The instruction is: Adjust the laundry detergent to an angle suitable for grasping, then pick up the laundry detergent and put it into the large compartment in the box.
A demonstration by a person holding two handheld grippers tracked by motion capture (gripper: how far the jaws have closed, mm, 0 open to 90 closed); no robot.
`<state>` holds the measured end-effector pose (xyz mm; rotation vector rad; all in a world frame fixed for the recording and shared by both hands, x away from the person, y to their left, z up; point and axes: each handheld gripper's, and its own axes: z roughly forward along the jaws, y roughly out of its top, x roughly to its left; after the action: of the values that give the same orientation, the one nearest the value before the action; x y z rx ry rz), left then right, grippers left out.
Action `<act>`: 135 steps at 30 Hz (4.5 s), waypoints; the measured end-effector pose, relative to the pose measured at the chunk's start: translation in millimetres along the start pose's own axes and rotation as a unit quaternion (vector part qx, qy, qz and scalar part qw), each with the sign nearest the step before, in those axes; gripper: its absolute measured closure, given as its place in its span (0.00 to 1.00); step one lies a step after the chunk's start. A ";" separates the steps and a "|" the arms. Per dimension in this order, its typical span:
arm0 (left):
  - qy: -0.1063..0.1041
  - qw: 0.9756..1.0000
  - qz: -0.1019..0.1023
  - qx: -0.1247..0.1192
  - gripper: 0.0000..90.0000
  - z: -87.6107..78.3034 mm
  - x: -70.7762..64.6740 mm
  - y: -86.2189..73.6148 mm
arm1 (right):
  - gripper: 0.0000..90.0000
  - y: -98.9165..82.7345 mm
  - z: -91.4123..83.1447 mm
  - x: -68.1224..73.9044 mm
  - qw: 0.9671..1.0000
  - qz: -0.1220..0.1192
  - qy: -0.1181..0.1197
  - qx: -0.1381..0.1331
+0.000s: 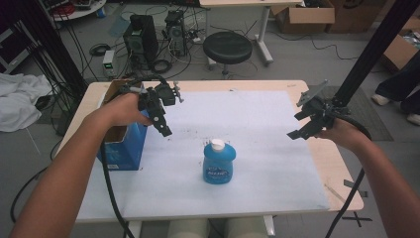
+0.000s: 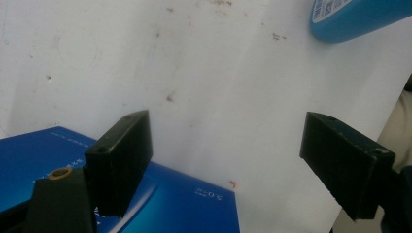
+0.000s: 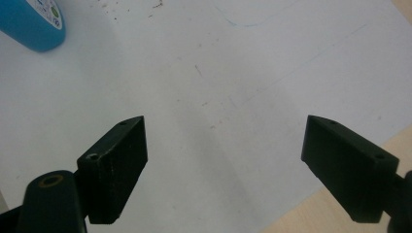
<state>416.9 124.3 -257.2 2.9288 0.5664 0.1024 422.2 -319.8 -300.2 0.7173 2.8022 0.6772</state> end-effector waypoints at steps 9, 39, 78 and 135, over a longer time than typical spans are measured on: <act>0.002 1.000 -0.002 0.000 0.22 -1.0 -1.5 -0.5 | 0.19 0.4 0.3 1.5 1.000 -0.004 0.001 -0.003; 0.009 1.000 0.001 -0.003 0.22 -6.8 -4.2 0.0 | 0.19 3.4 -2.1 8.0 1.000 -0.011 0.004 -0.013; 0.003 0.997 0.061 -0.038 0.22 -52.4 -59.0 24.2 | 0.19 5.3 -0.3 11.9 1.000 -0.015 0.010 -0.010; -0.028 0.983 0.184 0.002 0.22 7.2 -120.0 107.4 | 0.19 10.9 2.2 15.9 0.999 -0.023 0.019 -0.019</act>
<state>345.7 -20.2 -251.0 2.9920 0.0125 0.0613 413.4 -302.6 -297.8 0.6380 2.8224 0.7403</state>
